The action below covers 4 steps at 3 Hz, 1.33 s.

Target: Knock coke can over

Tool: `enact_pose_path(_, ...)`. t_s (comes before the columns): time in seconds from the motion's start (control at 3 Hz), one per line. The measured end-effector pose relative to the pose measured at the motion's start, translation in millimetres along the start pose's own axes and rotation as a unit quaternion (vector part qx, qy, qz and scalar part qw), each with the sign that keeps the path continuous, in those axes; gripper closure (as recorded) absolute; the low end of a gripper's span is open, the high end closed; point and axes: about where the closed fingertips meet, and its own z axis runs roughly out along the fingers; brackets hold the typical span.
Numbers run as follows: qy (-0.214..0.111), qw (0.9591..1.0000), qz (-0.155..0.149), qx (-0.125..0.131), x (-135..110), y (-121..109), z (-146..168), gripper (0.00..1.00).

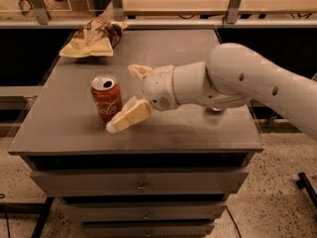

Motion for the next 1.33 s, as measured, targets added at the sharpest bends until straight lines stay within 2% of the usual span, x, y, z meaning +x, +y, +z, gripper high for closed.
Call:
enact_pose_path(0.33, -0.014, 0.9999, 0.009, 0.0, 10, -2, 16, 0.0)
enact_pose_path(0.67, -0.042, 0.9989, 0.019, 0.0, 18, -2, 26, 0.0)
enact_pose_path(1.0, -0.071, 0.9972, 0.022, -0.003, 20, 0, 35, 0.0)
enact_pose_path(1.33, -0.087, 0.996, 0.019, -0.003, 20, -1, 41, 0.0)
